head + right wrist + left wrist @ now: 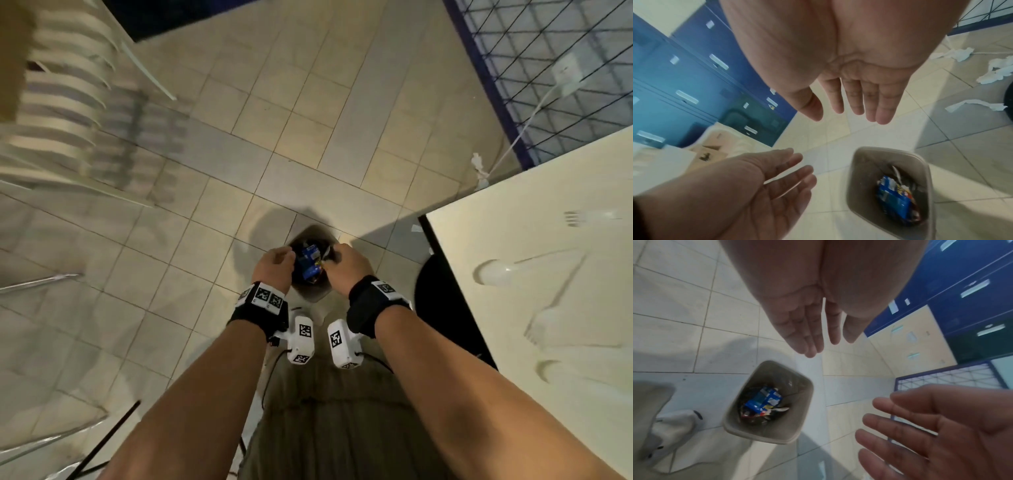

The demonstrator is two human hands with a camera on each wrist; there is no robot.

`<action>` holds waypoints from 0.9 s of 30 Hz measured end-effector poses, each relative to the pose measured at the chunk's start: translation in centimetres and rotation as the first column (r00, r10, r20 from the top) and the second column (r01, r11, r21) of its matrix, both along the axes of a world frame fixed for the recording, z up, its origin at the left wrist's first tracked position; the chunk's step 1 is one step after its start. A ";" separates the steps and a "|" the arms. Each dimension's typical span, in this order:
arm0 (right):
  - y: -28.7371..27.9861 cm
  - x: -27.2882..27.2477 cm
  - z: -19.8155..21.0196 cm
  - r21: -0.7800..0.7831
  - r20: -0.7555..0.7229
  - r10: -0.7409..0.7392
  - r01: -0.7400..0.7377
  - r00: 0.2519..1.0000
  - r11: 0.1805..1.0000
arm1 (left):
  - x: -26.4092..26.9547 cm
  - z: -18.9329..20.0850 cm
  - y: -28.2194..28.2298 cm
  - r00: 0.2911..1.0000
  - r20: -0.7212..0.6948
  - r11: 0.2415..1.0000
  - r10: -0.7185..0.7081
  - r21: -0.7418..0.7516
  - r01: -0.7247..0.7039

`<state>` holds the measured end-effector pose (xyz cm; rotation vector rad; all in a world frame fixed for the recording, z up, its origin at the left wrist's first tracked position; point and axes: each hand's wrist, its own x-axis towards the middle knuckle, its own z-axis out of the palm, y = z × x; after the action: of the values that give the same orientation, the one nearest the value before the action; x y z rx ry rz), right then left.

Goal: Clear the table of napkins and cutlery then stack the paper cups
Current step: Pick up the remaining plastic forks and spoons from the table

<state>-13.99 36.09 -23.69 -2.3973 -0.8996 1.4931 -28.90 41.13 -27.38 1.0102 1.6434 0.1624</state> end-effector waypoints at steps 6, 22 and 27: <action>-3.4 2.2 13.6 0.217 -0.108 -0.074 0.096 0.991 0.972 | 2.3 12.5 -2.2 0.992 0.068 0.990 -0.110 0.101 0.103; -30.7 17.8 21.8 0.298 0.318 -0.403 0.313 0.858 0.902 | 19.1 26.7 -15.8 0.560 0.040 0.531 -0.828 0.380 0.758; -34.3 20.6 20.2 0.340 0.433 -0.534 0.417 0.726 0.843 | 24.6 25.7 -18.8 0.300 -0.115 0.239 -0.947 0.369 0.898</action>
<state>6.58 1.84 -3.50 -2.6132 -0.4143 0.5326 -4.28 22.35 -1.67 2.0985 0.6067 -0.2985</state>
